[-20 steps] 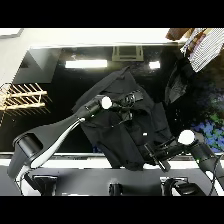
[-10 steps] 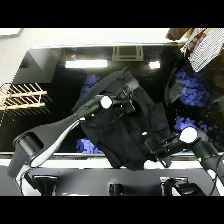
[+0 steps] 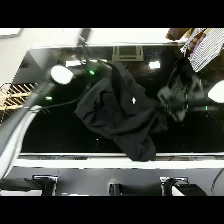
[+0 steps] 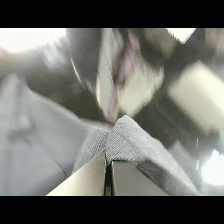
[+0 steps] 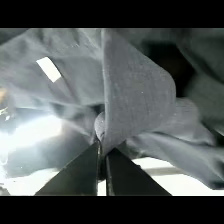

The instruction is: Fold the clothes and pants, and hang the long-sleeved shirts on hangers.

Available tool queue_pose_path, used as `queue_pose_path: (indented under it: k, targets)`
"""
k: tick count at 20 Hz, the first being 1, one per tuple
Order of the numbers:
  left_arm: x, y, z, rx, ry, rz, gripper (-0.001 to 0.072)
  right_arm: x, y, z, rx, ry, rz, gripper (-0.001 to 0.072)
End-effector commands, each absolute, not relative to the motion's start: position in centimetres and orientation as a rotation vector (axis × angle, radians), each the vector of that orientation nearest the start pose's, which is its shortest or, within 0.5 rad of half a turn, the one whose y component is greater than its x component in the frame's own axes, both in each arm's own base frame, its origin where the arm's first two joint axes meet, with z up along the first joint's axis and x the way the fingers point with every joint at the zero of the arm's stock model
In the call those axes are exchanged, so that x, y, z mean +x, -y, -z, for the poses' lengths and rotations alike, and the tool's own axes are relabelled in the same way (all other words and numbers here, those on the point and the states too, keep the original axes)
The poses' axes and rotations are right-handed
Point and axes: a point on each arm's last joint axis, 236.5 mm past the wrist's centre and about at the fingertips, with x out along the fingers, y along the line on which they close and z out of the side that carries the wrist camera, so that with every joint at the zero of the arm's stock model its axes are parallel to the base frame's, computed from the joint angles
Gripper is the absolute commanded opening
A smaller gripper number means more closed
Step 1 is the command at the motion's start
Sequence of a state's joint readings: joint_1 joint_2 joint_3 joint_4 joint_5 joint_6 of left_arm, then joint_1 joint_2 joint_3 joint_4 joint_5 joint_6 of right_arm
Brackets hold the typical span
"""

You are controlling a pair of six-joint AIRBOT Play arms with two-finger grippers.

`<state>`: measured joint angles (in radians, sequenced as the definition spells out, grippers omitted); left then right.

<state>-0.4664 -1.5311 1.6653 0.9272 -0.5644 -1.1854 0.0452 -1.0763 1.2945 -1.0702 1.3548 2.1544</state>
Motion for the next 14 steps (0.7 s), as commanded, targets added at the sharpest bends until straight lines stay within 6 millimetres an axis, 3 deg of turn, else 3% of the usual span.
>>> queue_pose_path:
  k: [1, 4, 6, 8, 11, 14]
  targets:
    - [47.9, 26.3, -32.0, -0.221, -0.248, 0.669, 0.0019, 39.4, -15.3, -23.9, 0.675, -0.987, -0.254, 0.0032]
    - [44.8, 20.5, -40.3, -0.247, -0.07, 0.596, 0.0018, 40.6, -16.0, -33.8, 0.569, -0.725, -0.374, 0.0032]
    - [41.5, 17.1, -45.0, -0.295, 0.025, 0.559, 0.0018, 39.7, -15.7, -40.0, 0.53, -0.545, -0.431, 0.0032]
    - [38.1, 15.1, -48.6, -0.366, 0.092, 0.545, 0.0017, 37.7, -16.0, -44.5, 0.492, -0.393, -0.503, 0.0032]
    - [33.5, 13.0, -52.0, -0.452, 0.148, 0.541, 0.0017, 34.5, -15.3, -48.7, 0.43, -0.244, -0.54, 0.0033]
    - [31.1, 11.5, -50.6, -0.476, 0.049, 0.496, 0.0017, 32.5, -14.5, -52.1, 0.39, -0.107, -0.547, 0.0033]
